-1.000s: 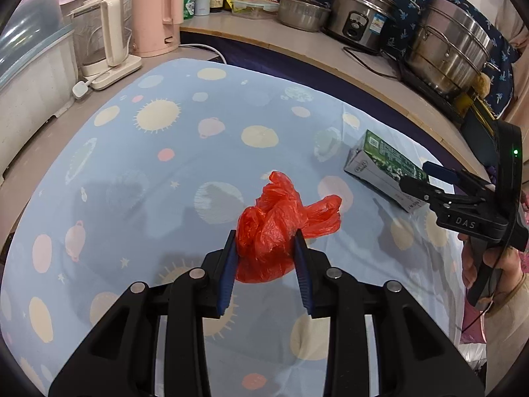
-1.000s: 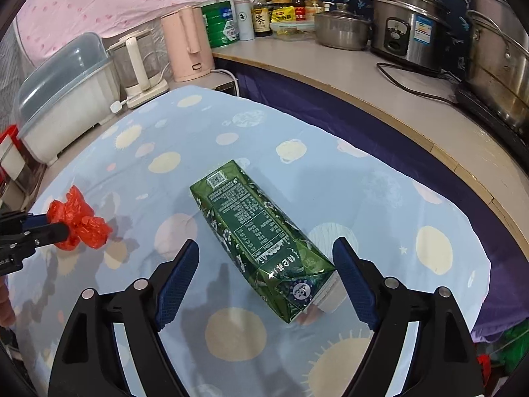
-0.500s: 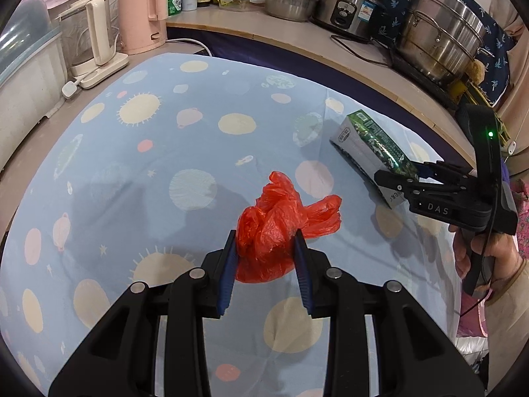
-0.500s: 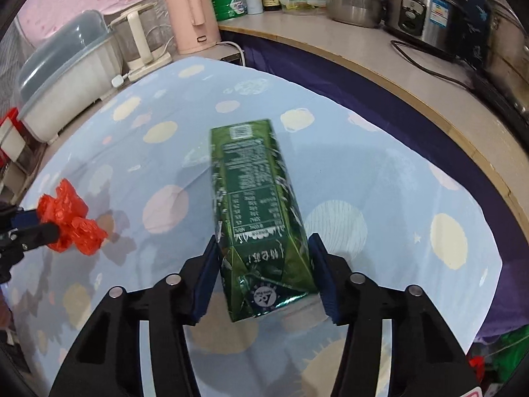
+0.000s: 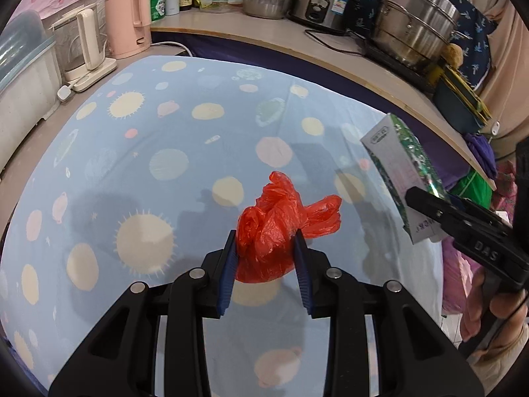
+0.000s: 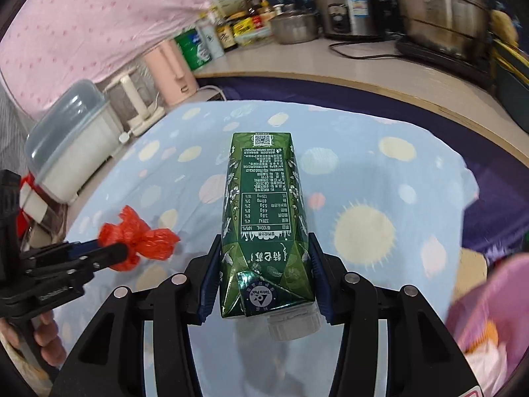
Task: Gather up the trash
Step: 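Carry the red bag and milk carton over the bin and open both tools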
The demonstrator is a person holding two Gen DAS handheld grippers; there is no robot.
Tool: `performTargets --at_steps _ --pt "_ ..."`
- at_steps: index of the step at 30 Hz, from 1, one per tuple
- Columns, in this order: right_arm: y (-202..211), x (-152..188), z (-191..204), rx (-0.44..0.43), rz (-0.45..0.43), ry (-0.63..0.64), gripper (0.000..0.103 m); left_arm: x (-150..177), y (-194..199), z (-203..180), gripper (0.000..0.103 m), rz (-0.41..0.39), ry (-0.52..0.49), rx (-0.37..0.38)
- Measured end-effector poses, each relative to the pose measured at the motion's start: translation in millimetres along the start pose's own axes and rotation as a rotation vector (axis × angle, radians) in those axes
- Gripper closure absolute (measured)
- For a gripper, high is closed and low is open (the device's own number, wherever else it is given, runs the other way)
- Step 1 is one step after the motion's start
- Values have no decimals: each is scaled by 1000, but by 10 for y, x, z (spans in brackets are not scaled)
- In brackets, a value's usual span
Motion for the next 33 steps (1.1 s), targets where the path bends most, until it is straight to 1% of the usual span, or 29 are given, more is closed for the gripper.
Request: performTargets --at_steps 3,8,12,15,17,22,25,28,33 --pt "367 142 -100 -12 -46 -78 56 57 127 -203 72 -11 -24 24" --pt "977 402 -366 32 -121 -177 56 138 354 -601 72 -32 -73 79" --pt "1396 614 -650 87 -168 -244 56 198 516 -1028 72 -46 -129 131" --pt "1656 771 -909 157 -200 -270 56 221 611 -1364 72 -56 -172 170" --pt "1809 878 -1105 199 -213 -298 56 220 660 -1616 72 -59 -195 210" --pt "2033 1030 -1526 269 -232 -368 56 178 738 -2230 72 -90 -286 257" --pt "2105 1098 -1739 299 -233 -395 56 158 722 -2596 72 -94 -329 303" --pt "2127 1136 -1925 325 -232 -414 56 135 649 -2907 72 -88 -359 335" --pt "2107 1179 -2223 354 -224 -451 56 128 409 -3344 72 -69 -413 350"
Point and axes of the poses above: each gripper's, at about its wrist camera, not at the fingertips, and y roughly against the way its jaws point, z to its left, x to its underside, the point moved 9 cm from there along -y, roughly the way its jaws point, and after that the axes turned 9 degrees about -y, right-handed, at the moved point
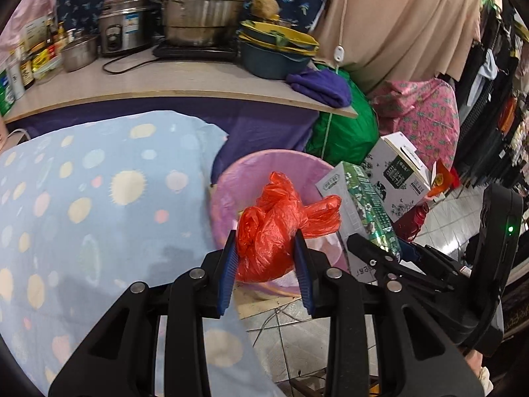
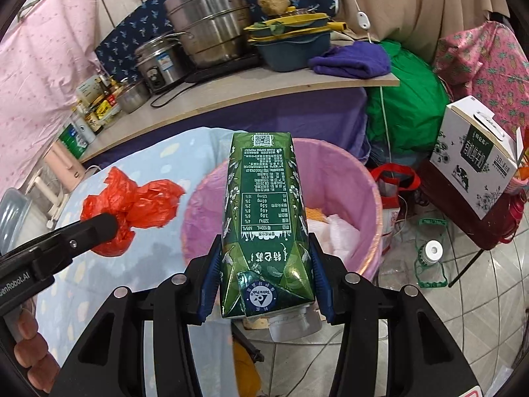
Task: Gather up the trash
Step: 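Carry the red bag and milk carton over the bin and open both tools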
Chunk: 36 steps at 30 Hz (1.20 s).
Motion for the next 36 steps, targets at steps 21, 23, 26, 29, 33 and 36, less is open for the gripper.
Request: performTargets --at_steps 21,23,26,29,33,36 --pt "-450 -165 -382 50 22 -72 54 -102 -771 -199 61 76 -55 -34" --pt "-451 -185 -388 60 9 -72 44 -108 -776 -176 54 65 -56 -57" --pt "-421 -213 -403 53 -4 -92 43 -107 -759 -148 49 62 -57 -68" --pt "-366 -230 -395 47 -19 -92 43 -103 -706 -101 48 51 -57 -85" --pt "-292 -228 -340 40 -29 -76 42 -94 -642 -62 46 42 -43 -95" --pt "-203 -212 -283 49 -47 -59 39 -75 -577 -38 45 32 -34 -102"
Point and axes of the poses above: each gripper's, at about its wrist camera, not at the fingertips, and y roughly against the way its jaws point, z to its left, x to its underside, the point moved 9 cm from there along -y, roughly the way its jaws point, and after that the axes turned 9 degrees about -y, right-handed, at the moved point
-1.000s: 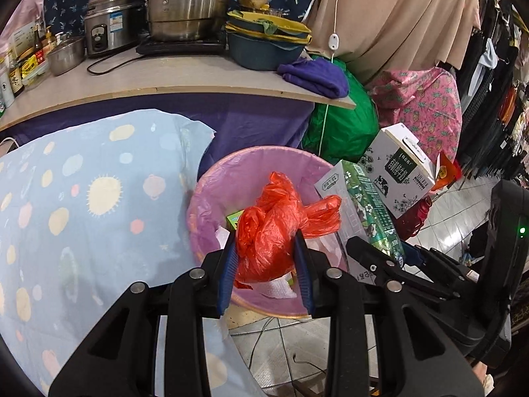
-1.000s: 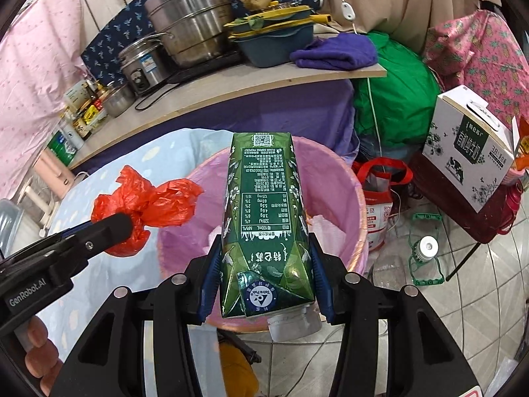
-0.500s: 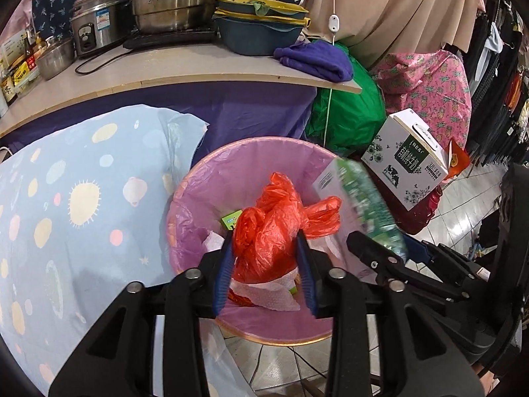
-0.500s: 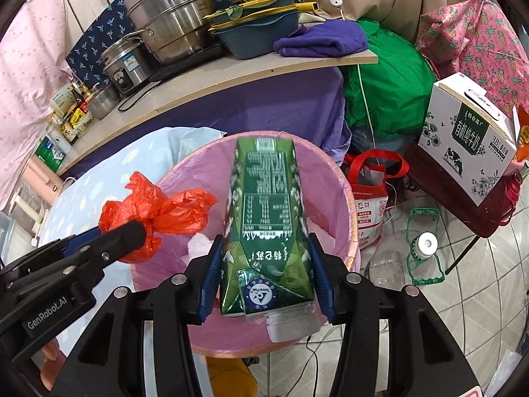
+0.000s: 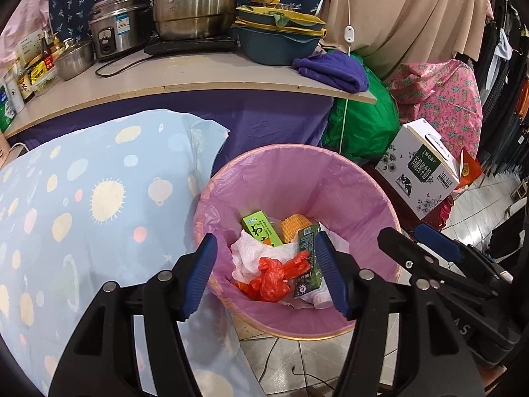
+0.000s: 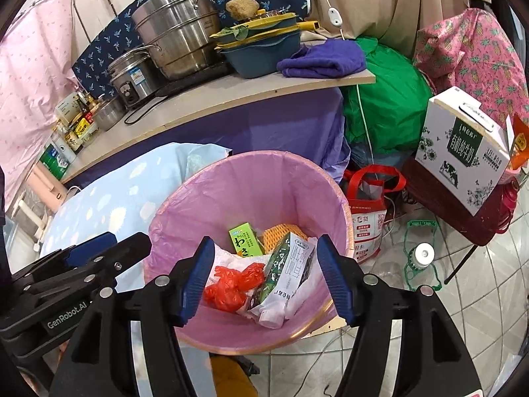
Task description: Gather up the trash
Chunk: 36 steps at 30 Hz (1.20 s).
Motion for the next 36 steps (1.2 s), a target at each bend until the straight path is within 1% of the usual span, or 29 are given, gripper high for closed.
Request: performTargets --at_steps 5,7,11,14,16,17,21,23,28,32,36 --pt "150 53 106 -6 -17 23 36 42 122 79 43 -13 9 -30" --pt "205 73 137 -4 -24 32 36 62 189 111 41 -21 19 -41" --pt "326 141 224 3 -30 64 36 119 333 181 41 -33 32 -67" --pt "408 199 279 5 -33 81 32 185 442 204 40 -38 19 -94" --pt "471 256 325 -1 -30 93 32 243 528 236 30 -45 17 -112" --pt "498 285 346 -1 -27 99 32 271 572 253 29 -49 20 -123" --pt "606 403 435 11 -20 127 32 405 717 299 29 -51 23 -149" --pt "658 460 480 11 -20 144 30 479 775 330 29 -46 22 -174" --pt "771 615 567 25 -23 178 26 661 864 405 29 -19 53 -188" --pt "829 718 587 44 -22 189 19 792 933 440 29 -8 60 -205" --pt "847 789 586 44 -7 186 18 911 982 466 28 2 64 -215"
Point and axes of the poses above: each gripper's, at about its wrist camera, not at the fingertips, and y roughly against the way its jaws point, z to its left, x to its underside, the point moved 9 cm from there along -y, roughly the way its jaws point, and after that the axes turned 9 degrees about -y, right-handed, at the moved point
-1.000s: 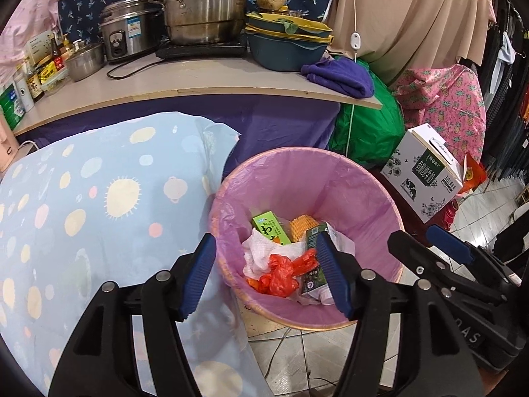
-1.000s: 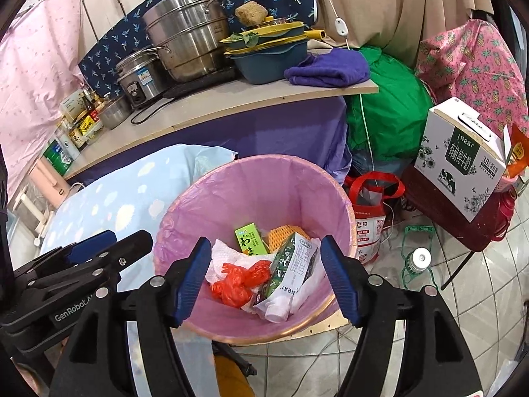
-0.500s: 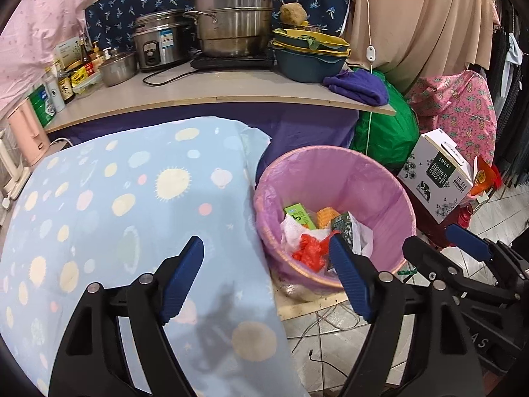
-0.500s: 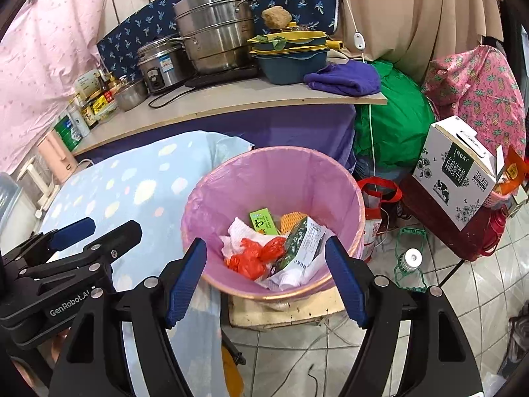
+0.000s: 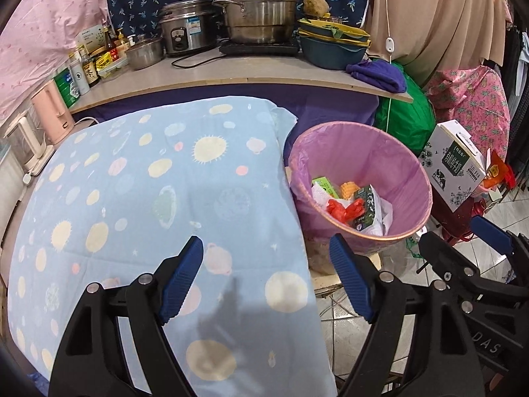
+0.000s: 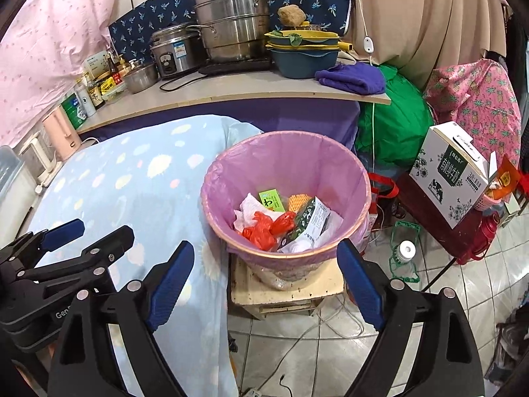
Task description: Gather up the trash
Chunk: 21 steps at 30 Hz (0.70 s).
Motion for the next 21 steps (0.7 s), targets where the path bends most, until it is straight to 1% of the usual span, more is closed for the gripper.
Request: performTargets --at_steps 4,7,16,21 --pt "18 64 11 7 3 9 16 96 20 47 24 7 13 -8" --pt "36 98 15 20 -9 21 7 164 38 80 22 8 23 -12" --pt "55 174 15 27 -11 38 7 311 51 126 15 24 36 -40" --pt "56 219 10 34 -12 41 7 380 64 137 14 27 44 -60"
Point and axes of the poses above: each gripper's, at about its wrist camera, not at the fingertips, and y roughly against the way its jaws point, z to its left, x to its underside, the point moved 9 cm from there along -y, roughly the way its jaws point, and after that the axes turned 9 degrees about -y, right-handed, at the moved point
